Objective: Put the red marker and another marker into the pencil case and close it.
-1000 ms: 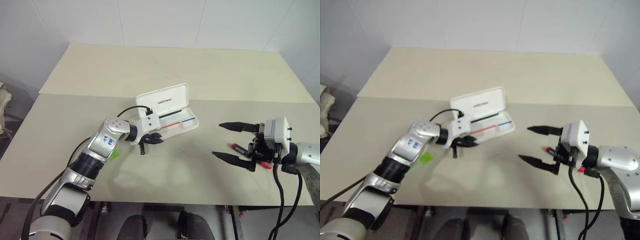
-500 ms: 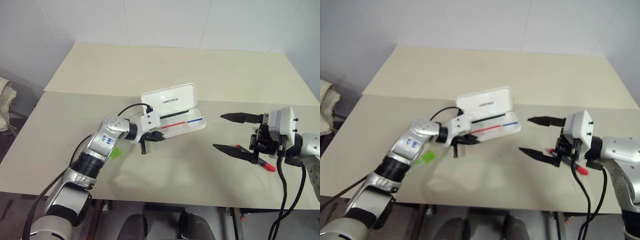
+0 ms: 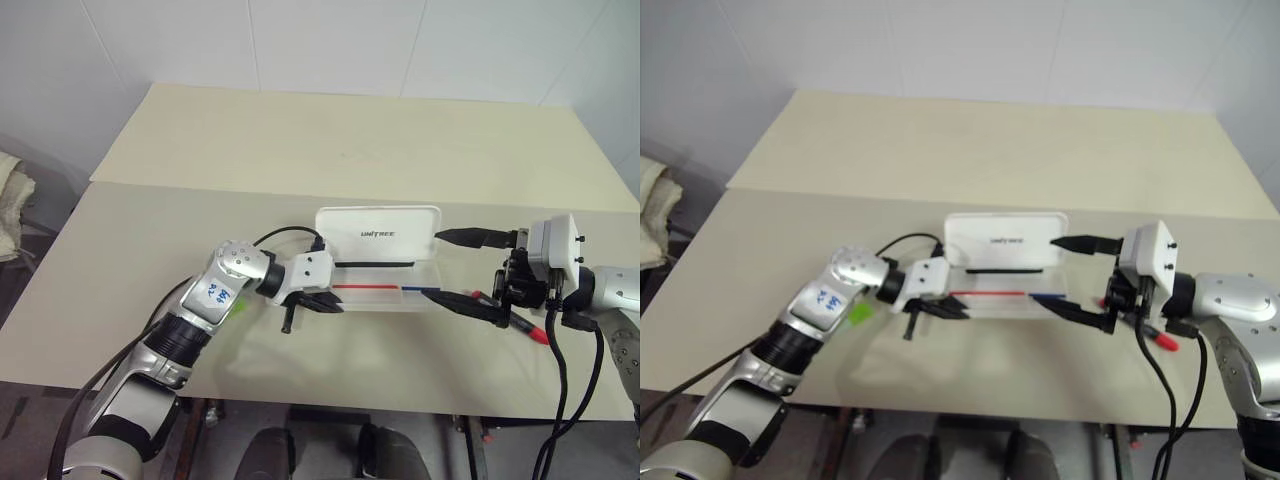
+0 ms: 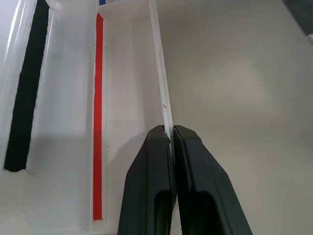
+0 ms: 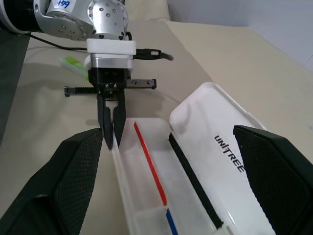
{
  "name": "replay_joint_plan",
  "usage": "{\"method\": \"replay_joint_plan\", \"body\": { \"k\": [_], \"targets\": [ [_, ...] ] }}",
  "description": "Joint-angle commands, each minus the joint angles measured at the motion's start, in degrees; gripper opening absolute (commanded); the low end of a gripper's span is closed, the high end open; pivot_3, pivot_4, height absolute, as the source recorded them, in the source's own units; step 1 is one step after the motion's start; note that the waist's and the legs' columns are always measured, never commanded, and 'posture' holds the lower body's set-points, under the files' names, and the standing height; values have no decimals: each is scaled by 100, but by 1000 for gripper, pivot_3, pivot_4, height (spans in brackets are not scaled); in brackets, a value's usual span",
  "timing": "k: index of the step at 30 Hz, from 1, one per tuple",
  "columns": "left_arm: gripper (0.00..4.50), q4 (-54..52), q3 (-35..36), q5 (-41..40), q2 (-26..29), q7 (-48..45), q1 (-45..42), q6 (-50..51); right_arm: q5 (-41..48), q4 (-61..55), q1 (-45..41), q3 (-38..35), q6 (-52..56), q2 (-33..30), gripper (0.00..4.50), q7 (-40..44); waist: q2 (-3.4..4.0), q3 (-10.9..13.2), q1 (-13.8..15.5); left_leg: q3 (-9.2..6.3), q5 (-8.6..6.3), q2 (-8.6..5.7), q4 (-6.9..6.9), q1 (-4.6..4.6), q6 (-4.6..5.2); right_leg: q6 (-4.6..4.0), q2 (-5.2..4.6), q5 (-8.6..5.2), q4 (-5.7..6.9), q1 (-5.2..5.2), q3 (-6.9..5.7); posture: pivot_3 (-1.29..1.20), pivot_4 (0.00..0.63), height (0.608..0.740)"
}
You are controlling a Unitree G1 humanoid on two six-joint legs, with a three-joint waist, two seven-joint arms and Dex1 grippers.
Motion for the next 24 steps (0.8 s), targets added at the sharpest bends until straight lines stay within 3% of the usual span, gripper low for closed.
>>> {"method": "replay_joint_plan", "body": {
  "k": [1, 9, 12, 22, 24],
  "targets": [
    [12, -301, -194, 99, -37, -83, 1, -155, 176, -322, 92, -230, 27, 1, 4500, -87, 0, 0, 1, 0, 0, 0, 0, 0, 0, 0, 0, 0, 0, 0, 0, 0, 150, 740],
    [12, -189, -274, 345, 48, -16, -19, -160, 252, -482, 251, -348, 65, -23, 4500, -212, 0, 0, 5, 0, 0, 0, 0, 0, 0, 0, 0, 0, 0, 0, 0, 0, 150, 740],
    [827, -256, -193, 216, -13, -20, -25, 223, 232, -478, 231, -323, 69, 1, 4500, -256, 0, 0, 0, 0, 0, 0, 0, 0, 0, 0, 0, 0, 0, 0, 1, 0, 150, 740],
    [4328, -744, 49, -426, -161, -167, -60, 1349, 168, -400, 139, -187, 15, 100, 4500, -322, 0, 0, -3, -1, 0, 0, 0, 0, 1, 0, 0, 0, 1, 0, 1, 0, 150, 740],
    [4455, -920, 130, -743, -118, -376, -35, 1570, 150, -343, 105, -155, 12, 151, 4500, -328, 0, 0, -5, -1, 0, 0, 0, 0, 1, 0, 0, 0, 1, 0, 2, 0, 150, 740]
  ]
}}
